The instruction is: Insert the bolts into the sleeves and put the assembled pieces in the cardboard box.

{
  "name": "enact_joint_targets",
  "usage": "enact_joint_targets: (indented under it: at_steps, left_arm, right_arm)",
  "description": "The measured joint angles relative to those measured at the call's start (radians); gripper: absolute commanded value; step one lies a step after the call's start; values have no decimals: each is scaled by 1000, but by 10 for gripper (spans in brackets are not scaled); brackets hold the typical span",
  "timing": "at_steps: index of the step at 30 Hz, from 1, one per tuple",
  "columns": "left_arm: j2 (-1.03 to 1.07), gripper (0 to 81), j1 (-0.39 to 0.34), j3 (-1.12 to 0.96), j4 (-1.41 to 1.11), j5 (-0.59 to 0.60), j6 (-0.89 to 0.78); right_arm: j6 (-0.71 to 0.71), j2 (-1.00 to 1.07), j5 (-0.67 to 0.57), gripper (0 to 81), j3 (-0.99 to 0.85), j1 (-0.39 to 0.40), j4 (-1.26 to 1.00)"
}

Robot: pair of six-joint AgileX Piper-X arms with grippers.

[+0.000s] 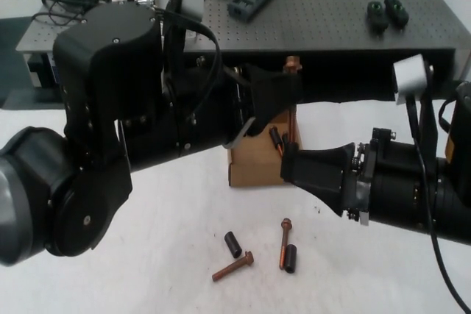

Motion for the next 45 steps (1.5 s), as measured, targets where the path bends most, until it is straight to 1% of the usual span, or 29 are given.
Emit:
enact_joint_targets:
  at_steps: [5, 6, 7, 10, 11, 12, 13, 14, 16, 17, 19, 20, 21, 22, 23, 24, 25, 26, 28, 30, 34, 35, 36, 42, 43, 44, 45]
  left_arm:
    - [0, 12, 0, 0, 0, 48, 0]
    - [0, 53, 0, 0, 0, 56, 0]
    - [0, 107, 0, 0, 0, 56, 0]
    - [0, 403, 3, 0, -2, 67, 0]
    - [0, 496, 2, 0, -2, 37, 0]
    - [0, 543, 2, 0, -2, 37, 0]
    - [0, 534, 2, 0, 2, 18, 0]
    - [0, 501, 2, 0, 9, 13, 0]
    - [0, 430, 17, 0, 56, -30, 13]
    - [0, 390, 17, 0, 61, -57, 44]
    - [0, 307, 40, 0, 130, -110, 102]
    - [0, 270, 57, 0, 177, -134, 124]
    - [0, 220, 72, 0, 219, -151, 139]
    - [0, 167, 89, 5, 253, -164, 149]
    - [-3, 113, 106, 12, 278, -171, 160]
    - [-4, 56, 119, 20, 293, -176, 165]
    - [-9, 1, 132, 33, 303, -180, 167]
    - [-16, 3, 142, 50, 312, -182, 167]
    - [-24, 3, 150, 65, 316, -181, 169]
    - [-47, 2, 166, 106, 321, -181, 170]
    - [-93, 2, 182, 188, 327, -181, 174]
    - [-102, 2, 184, 206, 329, -181, 174]
    - [-110, 2, 183, 222, 331, -181, 174]
    - [-113, 2, 183, 254, 338, -181, 174]
    - [-113, 2, 183, 254, 338, -181, 174]
    - [-113, 2, 183, 254, 338, -181, 174]
    - [-113, 2, 183, 254, 338, -181, 174]
  right_arm:
    - [-7, 0, 27, 35, 0, 0, -24]
    - [-7, 0, 31, 35, 0, 0, -34]
    - [-7, 0, 34, 35, 0, 0, -46]
    - [-9, 0, 45, 35, 0, 1, -87]
    - [-12, 0, 48, 35, 0, 1, -99]
    - [-13, 0, 57, 35, 0, 1, -107]
    - [-13, 0, 66, 35, 0, 1, -108]
    - [-13, 0, 78, 35, 0, -4, -108]
    - [-22, 3, 111, 35, 0, -23, -94]
    - [-36, 9, 135, 35, -4, -35, -85]
    - [-81, 44, 178, 35, -29, -72, -44]
    - [-109, 109, 192, 35, -74, -106, 10]
    - [-138, 157, 202, 35, -108, -120, 37]
    - [-167, 260, 214, 35, -181, -138, 82]
    - [-212, 323, 238, 35, -226, -142, 106]
    - [-229, 458, 252, 35, -335, -146, 151]
    - [-254, 525, 281, 35, -393, -146, 176]
    - [-262, 644, 297, 35, -509, -146, 229]
    - [-274, 767, 345, 35, -636, -146, 293]
    - [-276, 813, 360, 35, -686, -146, 325]
    - [-290, 1000, 413, 35, -900, -139, 459]
    - [-299, 1000, 430, 35, -900, -138, 465]
    - [-317, 1062, 460, 35, -979, -135, 512]
    - [-373, 1154, 520, 34, -1100, -119, 622]
    - [-382, 1160, 528, 26, -1106, -116, 631]
    - [-382, 1160, 529, 0, -1107, -116, 633]
    - [-389, 1164, 532, 43, -1112, -113, 641]
